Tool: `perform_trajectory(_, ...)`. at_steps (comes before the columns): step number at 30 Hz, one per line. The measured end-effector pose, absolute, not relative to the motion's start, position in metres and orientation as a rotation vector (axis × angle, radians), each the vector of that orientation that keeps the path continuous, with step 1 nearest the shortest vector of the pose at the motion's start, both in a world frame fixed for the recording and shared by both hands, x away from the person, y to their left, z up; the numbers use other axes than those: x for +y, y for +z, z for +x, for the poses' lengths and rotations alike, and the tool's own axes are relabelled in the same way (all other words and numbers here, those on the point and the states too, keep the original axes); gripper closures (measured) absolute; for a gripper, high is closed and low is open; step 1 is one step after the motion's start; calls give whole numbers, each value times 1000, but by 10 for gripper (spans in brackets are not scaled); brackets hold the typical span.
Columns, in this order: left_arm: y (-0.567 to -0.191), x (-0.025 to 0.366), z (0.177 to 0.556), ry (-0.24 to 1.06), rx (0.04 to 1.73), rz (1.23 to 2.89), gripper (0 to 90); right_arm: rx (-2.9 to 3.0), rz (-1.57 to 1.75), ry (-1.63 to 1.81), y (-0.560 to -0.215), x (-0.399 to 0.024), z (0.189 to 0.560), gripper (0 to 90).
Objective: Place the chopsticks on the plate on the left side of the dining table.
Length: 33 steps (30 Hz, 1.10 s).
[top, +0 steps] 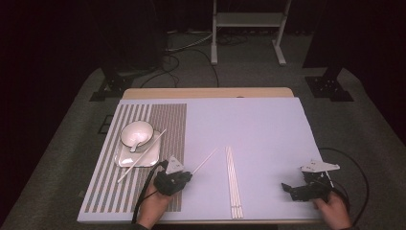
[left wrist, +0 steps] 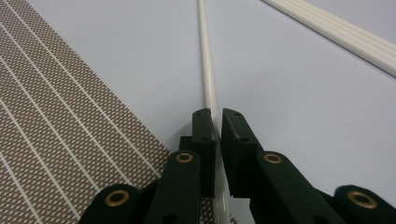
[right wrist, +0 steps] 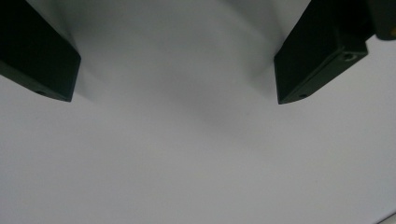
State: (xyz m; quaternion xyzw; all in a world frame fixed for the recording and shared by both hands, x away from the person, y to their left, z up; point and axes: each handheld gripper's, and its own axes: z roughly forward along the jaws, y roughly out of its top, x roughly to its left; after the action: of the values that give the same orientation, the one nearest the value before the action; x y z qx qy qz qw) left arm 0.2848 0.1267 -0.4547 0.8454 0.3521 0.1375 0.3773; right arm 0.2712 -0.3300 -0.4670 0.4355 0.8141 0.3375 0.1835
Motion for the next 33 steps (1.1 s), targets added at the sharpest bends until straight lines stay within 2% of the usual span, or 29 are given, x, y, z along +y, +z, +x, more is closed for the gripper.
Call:
perform_trajectory(9,-455,126,285,365,902,2160,833,2296,1227,952,-467,-330,271,0)
perform_trajectory(15,-455,125,285,368,907,2149,752,2296,1227,952,-467,-330,271,0)
perform_trajectory(33,-456,120,287,389,927,2148,836,2296,1228,953,-467,-330,271,0)
